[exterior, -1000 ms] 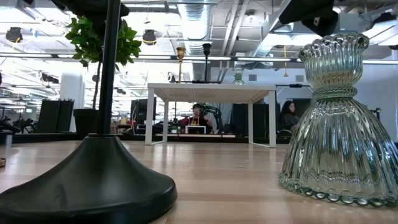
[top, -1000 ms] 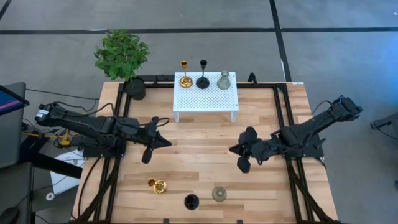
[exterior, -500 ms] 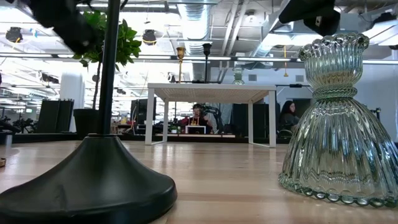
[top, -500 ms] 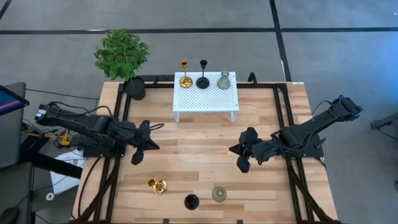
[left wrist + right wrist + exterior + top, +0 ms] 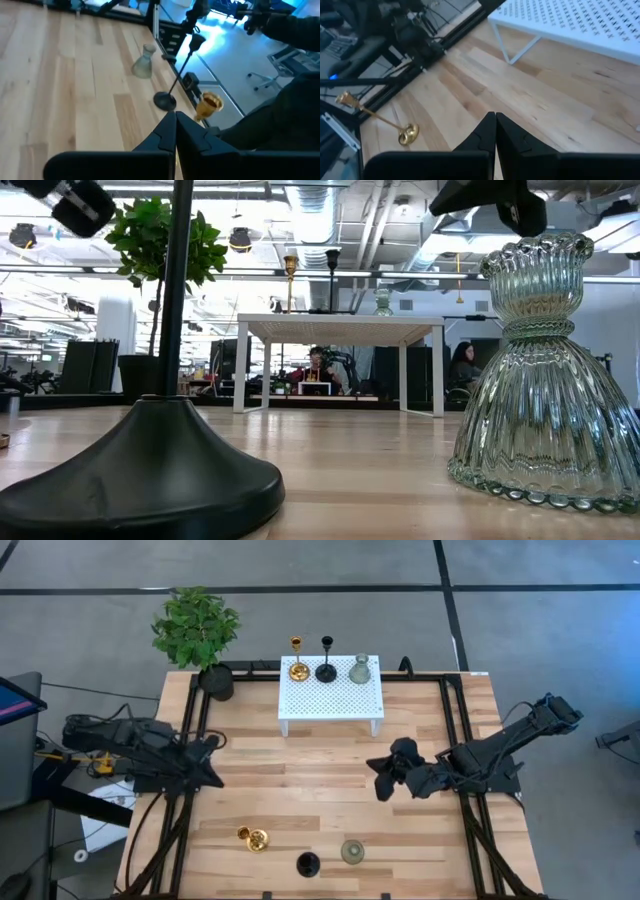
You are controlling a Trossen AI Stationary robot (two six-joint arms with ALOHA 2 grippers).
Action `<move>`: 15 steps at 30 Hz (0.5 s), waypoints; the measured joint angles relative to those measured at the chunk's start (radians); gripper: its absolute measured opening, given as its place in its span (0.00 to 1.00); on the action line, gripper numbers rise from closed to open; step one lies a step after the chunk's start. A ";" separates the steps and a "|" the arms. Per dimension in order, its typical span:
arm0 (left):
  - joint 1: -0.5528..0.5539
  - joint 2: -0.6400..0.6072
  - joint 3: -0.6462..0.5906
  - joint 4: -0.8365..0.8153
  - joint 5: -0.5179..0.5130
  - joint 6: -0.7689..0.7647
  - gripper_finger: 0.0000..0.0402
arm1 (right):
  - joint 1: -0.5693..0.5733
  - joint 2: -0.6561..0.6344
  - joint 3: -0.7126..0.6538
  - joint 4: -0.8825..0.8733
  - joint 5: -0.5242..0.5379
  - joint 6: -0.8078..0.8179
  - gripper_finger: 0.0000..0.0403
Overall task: Pick & Place candle stick holders
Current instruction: Put the gold candle holder on the shelf aligned with the other gold candle holder
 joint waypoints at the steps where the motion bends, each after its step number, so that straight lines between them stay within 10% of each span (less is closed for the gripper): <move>1: 0.000 -0.017 -0.018 -0.003 0.006 -0.006 0.01 | -0.001 0.000 0.000 0.007 0.004 0.000 0.00; 15: -0.049 0.000 -0.342 0.459 0.153 -0.125 0.01 | -0.042 0.000 0.000 0.020 -0.025 0.004 0.00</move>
